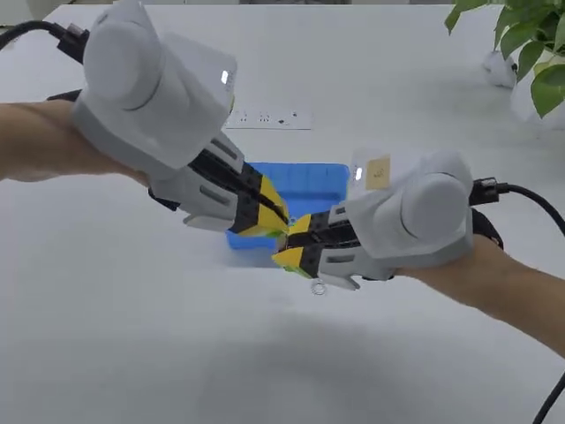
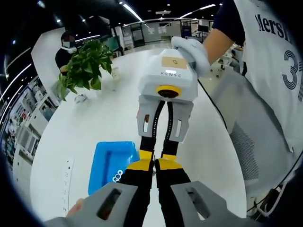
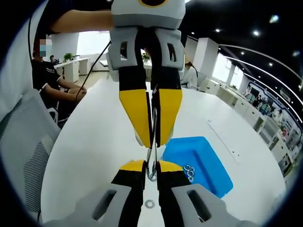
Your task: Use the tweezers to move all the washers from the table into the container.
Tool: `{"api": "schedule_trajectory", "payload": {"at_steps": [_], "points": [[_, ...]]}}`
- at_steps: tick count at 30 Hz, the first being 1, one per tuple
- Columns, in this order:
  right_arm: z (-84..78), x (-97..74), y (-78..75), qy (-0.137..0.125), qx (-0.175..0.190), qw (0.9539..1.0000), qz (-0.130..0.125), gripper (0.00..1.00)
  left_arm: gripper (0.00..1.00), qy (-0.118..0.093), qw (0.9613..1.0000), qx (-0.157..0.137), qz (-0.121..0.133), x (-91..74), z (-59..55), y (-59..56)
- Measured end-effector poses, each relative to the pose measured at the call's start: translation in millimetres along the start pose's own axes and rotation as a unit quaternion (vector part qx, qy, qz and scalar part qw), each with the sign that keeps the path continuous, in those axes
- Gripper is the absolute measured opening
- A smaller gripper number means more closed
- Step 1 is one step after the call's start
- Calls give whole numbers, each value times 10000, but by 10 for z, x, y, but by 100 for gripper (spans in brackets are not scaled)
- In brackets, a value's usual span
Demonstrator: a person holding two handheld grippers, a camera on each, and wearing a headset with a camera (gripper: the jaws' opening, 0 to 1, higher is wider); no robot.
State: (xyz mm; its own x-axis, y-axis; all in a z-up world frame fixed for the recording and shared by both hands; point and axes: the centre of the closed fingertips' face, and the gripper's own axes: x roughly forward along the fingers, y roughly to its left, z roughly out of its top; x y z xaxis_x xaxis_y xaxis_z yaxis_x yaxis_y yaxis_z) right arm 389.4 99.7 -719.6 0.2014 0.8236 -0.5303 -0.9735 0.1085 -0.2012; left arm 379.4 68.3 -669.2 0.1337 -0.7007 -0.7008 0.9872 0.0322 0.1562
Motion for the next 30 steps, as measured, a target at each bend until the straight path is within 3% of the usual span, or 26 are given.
{"api": "schedule_trajectory", "payload": {"at_steps": [7,12,17,21,30], "points": [[210,-26,-143,-80,-220,9997,-108,10,6,-10,9995,263,144,-161,135,92],[345,-28,-341,-166,-360,9989,-235,10,6,-42,9990,353,279,-286,181,286],[382,-9,-552,-183,-428,9982,-388,10,6,-104,9983,356,445,-337,172,511],[314,45,-696,-137,-427,9979,-458,10,6,-82,9981,353,496,-274,77,706],[-14,243,-840,28,-245,9990,-367,10,6,-12,9993,166,345,17,-144,876]]}}
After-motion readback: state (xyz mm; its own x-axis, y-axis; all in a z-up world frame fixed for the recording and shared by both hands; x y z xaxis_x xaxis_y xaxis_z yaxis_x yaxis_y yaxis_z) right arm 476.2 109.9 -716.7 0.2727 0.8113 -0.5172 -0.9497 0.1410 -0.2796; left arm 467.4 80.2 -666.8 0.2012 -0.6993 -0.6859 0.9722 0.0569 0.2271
